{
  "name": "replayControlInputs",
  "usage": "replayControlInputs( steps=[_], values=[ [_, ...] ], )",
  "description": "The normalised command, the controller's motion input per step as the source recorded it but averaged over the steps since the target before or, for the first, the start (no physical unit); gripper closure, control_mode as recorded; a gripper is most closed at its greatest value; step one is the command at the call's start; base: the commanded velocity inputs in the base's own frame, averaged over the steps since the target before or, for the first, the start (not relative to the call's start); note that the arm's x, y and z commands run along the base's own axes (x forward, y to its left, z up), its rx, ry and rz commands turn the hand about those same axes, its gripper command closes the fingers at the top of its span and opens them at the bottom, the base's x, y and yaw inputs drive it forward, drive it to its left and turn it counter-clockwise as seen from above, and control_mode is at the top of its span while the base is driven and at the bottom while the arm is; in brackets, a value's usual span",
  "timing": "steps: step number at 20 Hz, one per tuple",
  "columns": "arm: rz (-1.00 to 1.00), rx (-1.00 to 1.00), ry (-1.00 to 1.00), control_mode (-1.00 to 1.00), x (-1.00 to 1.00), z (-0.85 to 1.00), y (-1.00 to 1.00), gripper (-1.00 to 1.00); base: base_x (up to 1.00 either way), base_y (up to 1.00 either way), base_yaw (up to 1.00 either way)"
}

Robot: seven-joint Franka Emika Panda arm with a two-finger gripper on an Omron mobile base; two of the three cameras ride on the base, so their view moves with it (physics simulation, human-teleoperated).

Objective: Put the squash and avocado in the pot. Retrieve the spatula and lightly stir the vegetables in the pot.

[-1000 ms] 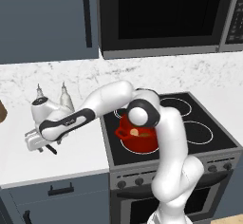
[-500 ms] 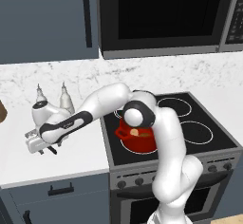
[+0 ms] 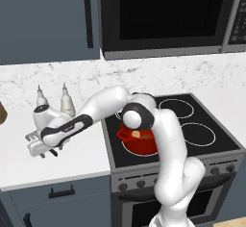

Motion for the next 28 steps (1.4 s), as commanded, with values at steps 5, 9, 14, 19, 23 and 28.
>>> replayControlInputs(
  steps=[5, 9, 14, 19, 23, 28],
  values=[
    [0.0, 0.0, 0.0, -1.0, 0.0, -0.05, 0.0, -1.0, 0.0, 0.0, 0.0],
    [0.0, 0.0, 0.0, -1.0, 0.0, -0.01, 0.0, 1.0, 0.0, 0.0, 0.0],
    [0.0, 0.0, 0.0, -1.0, 0.0, -0.15, 0.0, 1.0, 0.0, 0.0, 0.0],
    [0.0, 0.0, 0.0, -1.0, 0.0, -0.19, 0.0, 1.0, 0.0, 0.0, 0.0],
    [0.0, 0.0, 0.0, -1.0, 0.0, -0.02, 0.0, 1.0, 0.0, 0.0, 0.0],
    [0.0, 0.01, -0.06, -1.0, -0.13, 0.26, -0.1, 1.0, 0.0, 0.0, 0.0]
  ],
)
